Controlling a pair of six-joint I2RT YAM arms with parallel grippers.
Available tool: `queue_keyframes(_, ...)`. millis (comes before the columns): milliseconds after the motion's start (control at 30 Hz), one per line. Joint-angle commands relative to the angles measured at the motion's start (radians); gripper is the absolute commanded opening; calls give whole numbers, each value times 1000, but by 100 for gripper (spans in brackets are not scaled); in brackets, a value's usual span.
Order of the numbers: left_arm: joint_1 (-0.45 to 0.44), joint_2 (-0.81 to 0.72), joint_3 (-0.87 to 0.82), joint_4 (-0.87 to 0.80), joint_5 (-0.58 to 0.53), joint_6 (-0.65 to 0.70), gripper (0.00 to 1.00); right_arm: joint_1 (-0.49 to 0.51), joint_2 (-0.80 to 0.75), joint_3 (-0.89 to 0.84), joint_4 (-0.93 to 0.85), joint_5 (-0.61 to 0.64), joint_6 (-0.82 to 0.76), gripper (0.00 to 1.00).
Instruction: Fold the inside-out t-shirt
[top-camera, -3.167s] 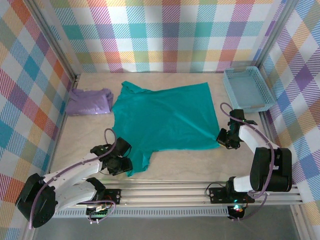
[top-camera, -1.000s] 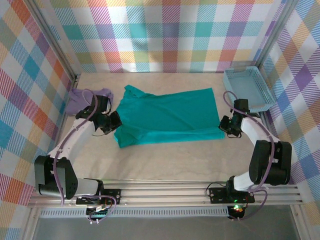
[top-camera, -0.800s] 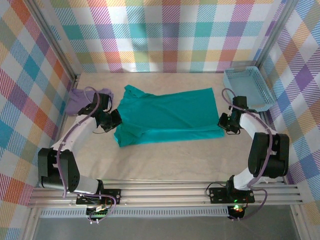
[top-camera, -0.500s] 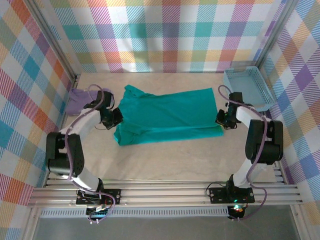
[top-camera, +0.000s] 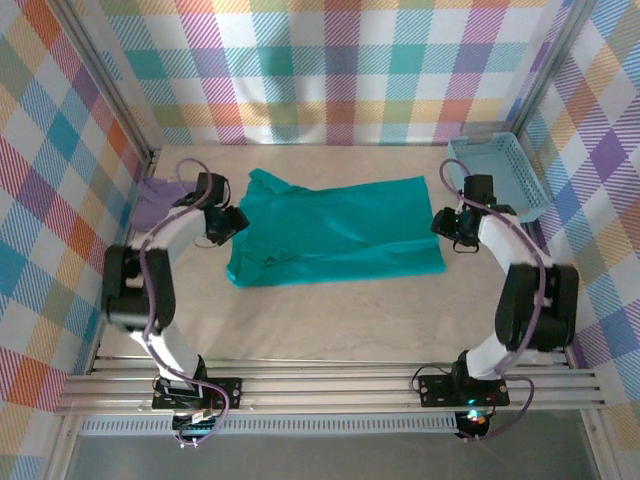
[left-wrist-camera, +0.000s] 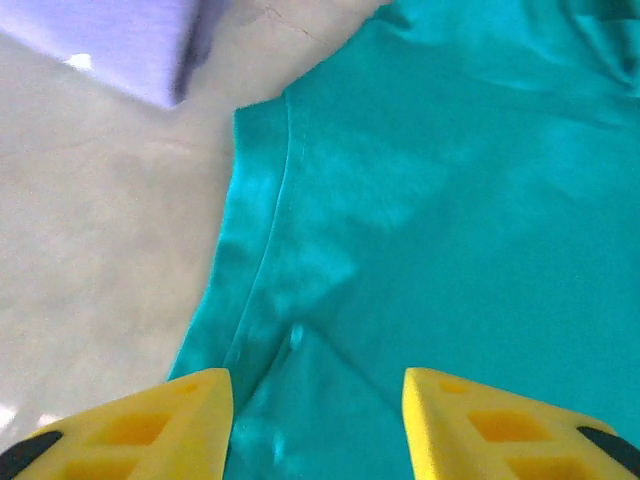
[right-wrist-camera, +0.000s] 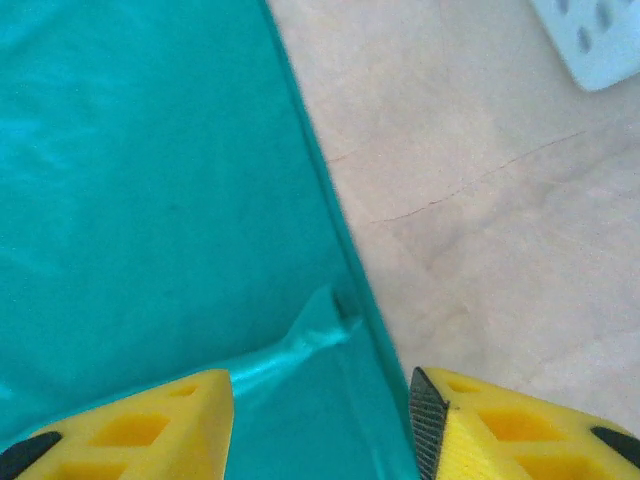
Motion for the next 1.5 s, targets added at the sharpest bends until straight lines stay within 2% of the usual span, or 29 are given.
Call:
queue_keyframes(0, -33, -238, -126, 19, -13, 3, 52, 78, -106, -77, 27, 1, -7, 53)
queue_keyframes(67, -59, -315, -206, 50, 73, -8, 54, 140, -124, -105, 53, -73, 17, 54)
queue_keyframes(200, -77, -339, -316, 160, 249, -77, 52, 367, -52, -77, 148, -194, 14, 51)
queue_keyframes(300, -79, -305, -357, 202, 277, -95, 44, 523, 24, -37, 240, -244, -80, 49)
queue_keyframes(400, -76, -267, -394, 227, 304, -108, 38, 637, 101, 18, 299, -248, -225, 51)
queue_keyframes(567, -21, -199, -445, 265, 290, -102, 28, 760, 271, 147, 379, -243, -457, 62)
queue_keyframes(700, -1, -136, -460, 276, 303, -75, 24, 831, 437, 315, 334, -190, -610, 68)
queue_keyframes(1000, 9, -137, -501, 290, 285, -63, 23, 864, 644, 552, 244, -173, -732, 70)
queue_keyframes(1067, 11, -137, -505, 286, 282, -59, 22, 864, 678, 593, 222, -159, -733, 65)
queue_keyframes(1167, 13, -134, -513, 290, 285, -58, 22, 863, 713, 638, 208, -129, -710, 51)
queue_keyframes(1333, 15, -141, -521, 287, 282, -57, 22, 846, 706, 652, 234, -94, -622, 20)
queue_keyframes(1467, 14, -144, -526, 281, 272, -48, 22, 795, 697, 677, 222, -89, -464, 10)
